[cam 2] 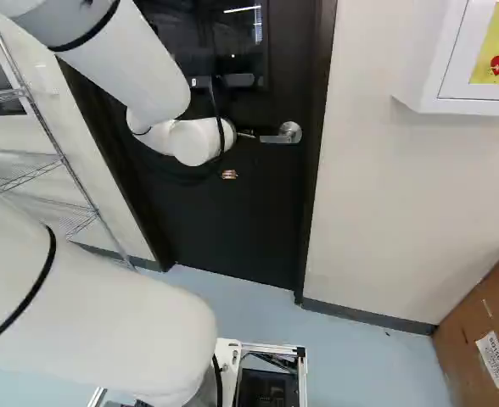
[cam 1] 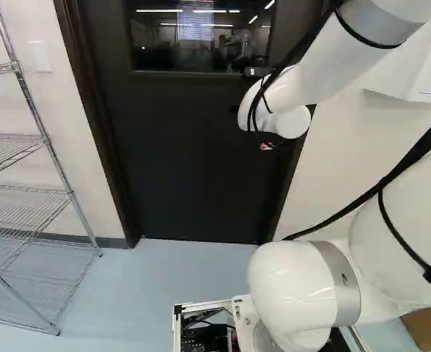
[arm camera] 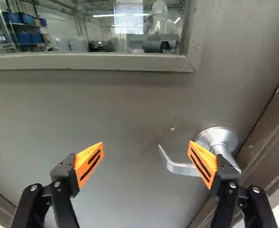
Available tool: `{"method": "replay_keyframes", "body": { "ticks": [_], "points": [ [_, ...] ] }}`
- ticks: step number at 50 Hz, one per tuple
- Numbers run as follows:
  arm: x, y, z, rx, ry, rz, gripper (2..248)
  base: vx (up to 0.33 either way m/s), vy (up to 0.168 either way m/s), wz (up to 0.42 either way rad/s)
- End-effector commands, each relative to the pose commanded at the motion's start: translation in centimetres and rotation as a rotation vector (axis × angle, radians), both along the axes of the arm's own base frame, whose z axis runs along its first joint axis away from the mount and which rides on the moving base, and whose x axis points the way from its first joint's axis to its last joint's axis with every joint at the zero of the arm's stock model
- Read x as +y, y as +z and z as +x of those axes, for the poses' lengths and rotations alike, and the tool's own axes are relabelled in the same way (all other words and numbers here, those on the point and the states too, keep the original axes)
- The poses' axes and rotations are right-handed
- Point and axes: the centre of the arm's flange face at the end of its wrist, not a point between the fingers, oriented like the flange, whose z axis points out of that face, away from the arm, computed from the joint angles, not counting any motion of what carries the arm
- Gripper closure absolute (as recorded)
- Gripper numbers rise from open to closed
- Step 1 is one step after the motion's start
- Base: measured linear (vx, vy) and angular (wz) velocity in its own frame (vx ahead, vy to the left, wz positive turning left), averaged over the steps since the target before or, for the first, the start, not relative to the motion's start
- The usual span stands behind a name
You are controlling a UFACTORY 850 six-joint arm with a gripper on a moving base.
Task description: Open the door and move inside
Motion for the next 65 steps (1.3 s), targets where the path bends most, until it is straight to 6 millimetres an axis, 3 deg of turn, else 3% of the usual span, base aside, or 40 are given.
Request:
{"method": "replay_keyframes", "body": {
  "ticks": [24, 44, 65],
  "points": [
    [-1.2, 2.2, 3.1, 0.013, -0.021, 0.002, 3, 0.000, 0.000, 0.000],
    [-2.6, 2.4, 2.9, 0.011, -0.053, 0.001, 3, 0.000, 0.000, 0.000],
    [-2.0, 1.9, 1.3, 0.012, -0.045, 0.002, 3, 0.000, 0.000, 0.000]
  ]
}}
